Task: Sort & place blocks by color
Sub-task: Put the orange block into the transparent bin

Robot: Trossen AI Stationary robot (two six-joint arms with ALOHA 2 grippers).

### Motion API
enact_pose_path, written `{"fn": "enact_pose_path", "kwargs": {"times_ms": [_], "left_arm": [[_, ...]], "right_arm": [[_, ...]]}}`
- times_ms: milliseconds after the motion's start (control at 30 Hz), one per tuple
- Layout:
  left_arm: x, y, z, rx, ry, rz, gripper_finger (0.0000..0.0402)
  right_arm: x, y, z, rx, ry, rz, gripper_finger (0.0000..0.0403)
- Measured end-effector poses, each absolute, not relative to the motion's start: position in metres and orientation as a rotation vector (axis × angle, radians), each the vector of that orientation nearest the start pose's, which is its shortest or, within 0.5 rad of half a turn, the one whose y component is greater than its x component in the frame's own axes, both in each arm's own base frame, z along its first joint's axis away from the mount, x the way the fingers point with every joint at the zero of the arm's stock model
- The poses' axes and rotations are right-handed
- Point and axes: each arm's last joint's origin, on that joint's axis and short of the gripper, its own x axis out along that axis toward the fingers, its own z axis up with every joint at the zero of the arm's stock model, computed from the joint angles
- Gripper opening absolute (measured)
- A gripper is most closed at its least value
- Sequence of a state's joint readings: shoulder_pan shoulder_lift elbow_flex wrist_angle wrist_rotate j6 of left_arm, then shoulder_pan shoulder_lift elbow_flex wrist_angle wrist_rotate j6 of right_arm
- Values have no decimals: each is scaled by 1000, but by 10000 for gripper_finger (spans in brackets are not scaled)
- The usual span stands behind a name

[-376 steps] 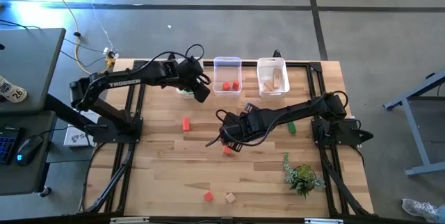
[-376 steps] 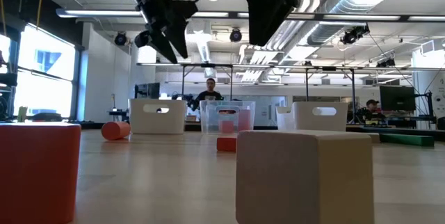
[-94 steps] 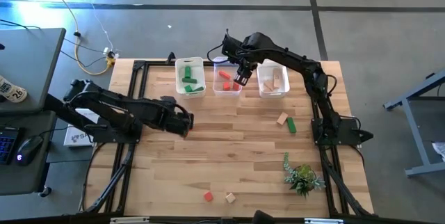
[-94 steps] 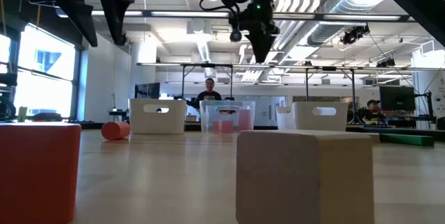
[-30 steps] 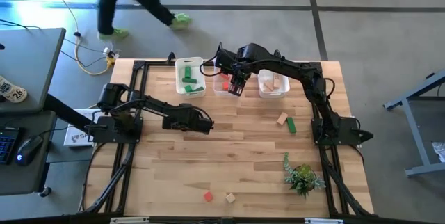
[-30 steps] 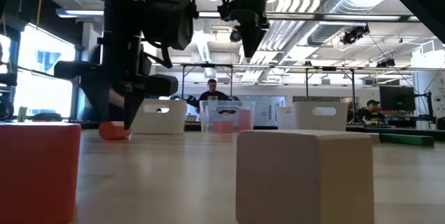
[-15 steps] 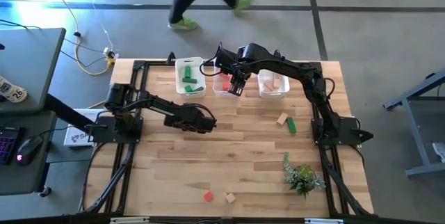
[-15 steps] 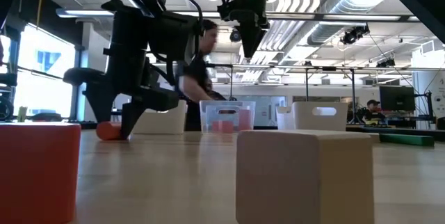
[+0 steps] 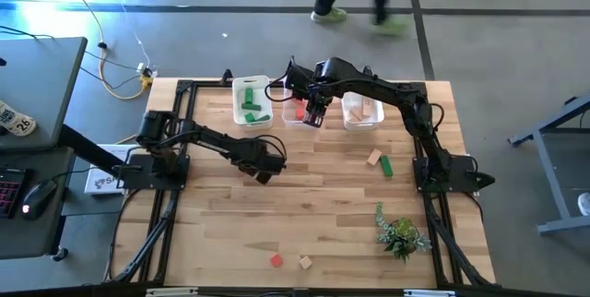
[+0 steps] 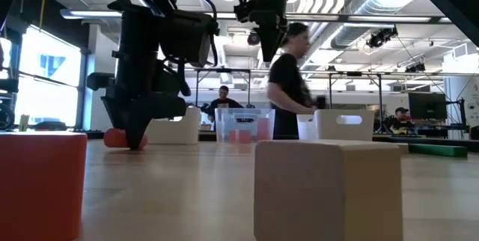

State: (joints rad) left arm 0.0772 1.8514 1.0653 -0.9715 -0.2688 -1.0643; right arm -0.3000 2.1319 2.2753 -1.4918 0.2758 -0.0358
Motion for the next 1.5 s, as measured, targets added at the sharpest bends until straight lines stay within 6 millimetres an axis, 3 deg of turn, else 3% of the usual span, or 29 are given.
{"fn": "enact_pose_path", "kwargs": {"times_ms": [233,667,1067,1500], "left_arm": [[288,32,154,-535,1395,967,101],[294,34,170,-420,1418,558,107],[285,29,198,-395,1341,481,105],[255,-13,261,-393,1120,303,104]], "right_arm": [[397,-126,328,32,1356,-316,146],[404,-107,329,42,1327,-245,146],[405,-57,359,26,1230,-204,146],[402,12,363,15,1223,-196,146]]}}
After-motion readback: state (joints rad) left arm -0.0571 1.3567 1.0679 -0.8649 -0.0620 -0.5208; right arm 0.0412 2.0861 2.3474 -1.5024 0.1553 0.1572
